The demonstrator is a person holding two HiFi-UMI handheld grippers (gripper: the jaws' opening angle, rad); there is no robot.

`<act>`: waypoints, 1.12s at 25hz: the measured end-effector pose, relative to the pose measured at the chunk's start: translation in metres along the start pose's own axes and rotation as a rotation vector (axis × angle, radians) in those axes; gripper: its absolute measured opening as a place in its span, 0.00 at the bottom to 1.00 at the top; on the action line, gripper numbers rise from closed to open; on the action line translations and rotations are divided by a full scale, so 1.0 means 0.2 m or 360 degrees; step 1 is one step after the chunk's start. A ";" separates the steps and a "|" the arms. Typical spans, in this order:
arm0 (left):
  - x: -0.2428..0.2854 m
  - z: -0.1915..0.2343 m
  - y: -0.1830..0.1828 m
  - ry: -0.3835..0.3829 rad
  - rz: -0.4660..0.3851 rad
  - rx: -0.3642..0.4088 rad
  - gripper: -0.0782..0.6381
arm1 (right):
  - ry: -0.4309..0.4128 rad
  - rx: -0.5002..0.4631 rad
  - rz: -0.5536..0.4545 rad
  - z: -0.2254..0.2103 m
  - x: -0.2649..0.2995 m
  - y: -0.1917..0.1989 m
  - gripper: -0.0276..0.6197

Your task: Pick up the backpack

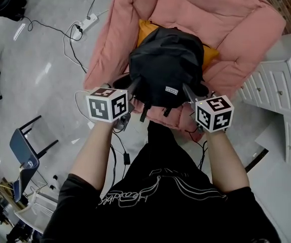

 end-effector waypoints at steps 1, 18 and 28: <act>-0.03 -0.01 -0.01 -0.0001 -0.0008 0.0013 0.28 | -0.0005 -0.0004 -0.0017 0.01 -0.02 -0.01 0.13; -0.55 -0.35 -0.15 -0.0029 -0.0192 0.0189 0.28 | -0.0051 -0.0103 -0.0276 0.29 -0.46 -0.26 0.12; -0.88 -0.62 -0.14 0.0026 -0.0325 0.0285 0.28 | -0.0046 -0.0202 -0.0412 0.45 -0.81 -0.37 0.12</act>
Point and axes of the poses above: the fingertips, and each gripper's own axes: x forward along the fingers, z to its left, y out of its underside, the point moved 8 cm from there along -x, backward along the fingers, and after that the axes turned 5 degrees about -x, right-handed, at the moved point
